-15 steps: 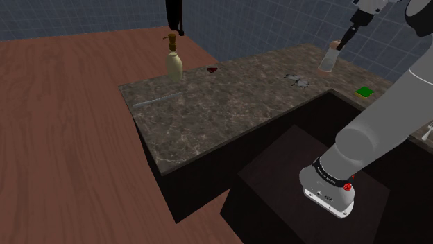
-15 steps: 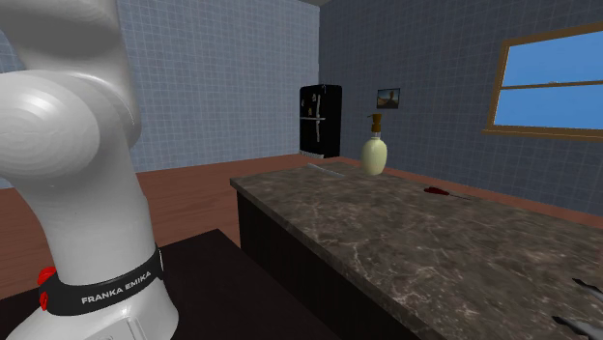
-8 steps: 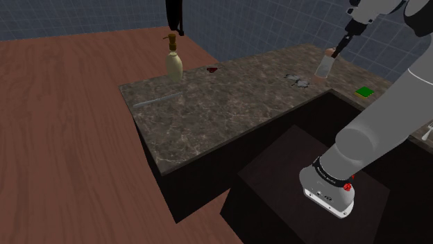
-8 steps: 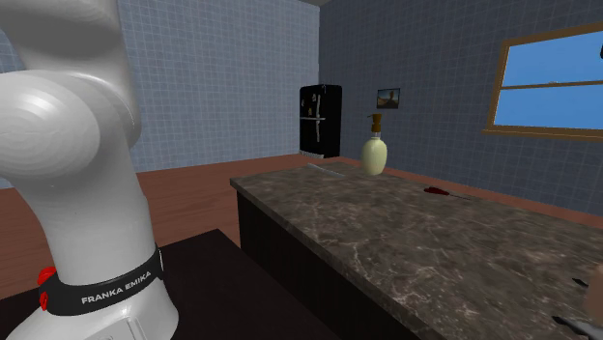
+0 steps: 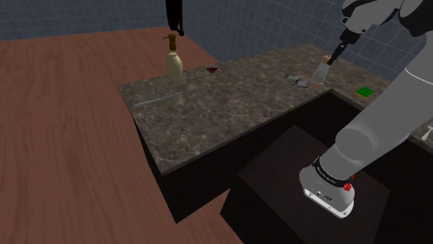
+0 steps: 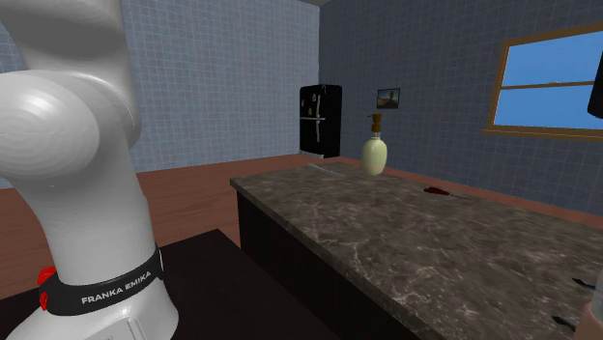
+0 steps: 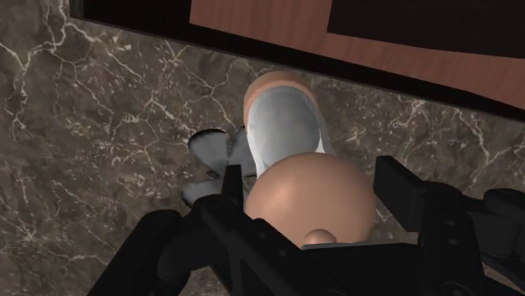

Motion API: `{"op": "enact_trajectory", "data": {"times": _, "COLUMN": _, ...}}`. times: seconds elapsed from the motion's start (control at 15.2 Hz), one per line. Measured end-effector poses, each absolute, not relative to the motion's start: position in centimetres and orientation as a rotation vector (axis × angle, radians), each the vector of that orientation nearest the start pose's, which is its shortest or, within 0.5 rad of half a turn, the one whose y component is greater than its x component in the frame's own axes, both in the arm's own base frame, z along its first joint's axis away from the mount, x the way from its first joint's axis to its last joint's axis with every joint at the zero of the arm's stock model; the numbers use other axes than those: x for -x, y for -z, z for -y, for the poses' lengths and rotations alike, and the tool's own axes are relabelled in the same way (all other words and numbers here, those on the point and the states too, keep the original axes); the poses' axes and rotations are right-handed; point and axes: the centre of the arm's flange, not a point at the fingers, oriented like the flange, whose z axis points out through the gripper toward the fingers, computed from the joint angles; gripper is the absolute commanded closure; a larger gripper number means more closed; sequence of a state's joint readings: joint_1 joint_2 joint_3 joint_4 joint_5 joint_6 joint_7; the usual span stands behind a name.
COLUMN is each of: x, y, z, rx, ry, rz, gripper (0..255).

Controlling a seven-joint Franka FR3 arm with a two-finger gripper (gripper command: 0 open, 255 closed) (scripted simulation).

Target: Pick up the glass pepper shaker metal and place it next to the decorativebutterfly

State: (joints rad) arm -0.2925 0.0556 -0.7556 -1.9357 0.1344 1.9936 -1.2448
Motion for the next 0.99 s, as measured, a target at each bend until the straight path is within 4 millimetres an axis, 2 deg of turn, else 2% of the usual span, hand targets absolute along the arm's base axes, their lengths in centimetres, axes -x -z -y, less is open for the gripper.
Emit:
{"op": "enact_trajectory", "data": {"times": 0.66, "x": -29.8, "y": -41.0, "z": 48.8, "rx": 3.113, "ry": 0.133, "rz": 0.224, "gripper": 255}}
{"op": "enact_trajectory", "data": {"times": 0.99, "x": -29.8, "y": -40.7, "z": 48.7, "rx": 3.113, "ry": 0.133, "rz": 0.224, "gripper": 255}}
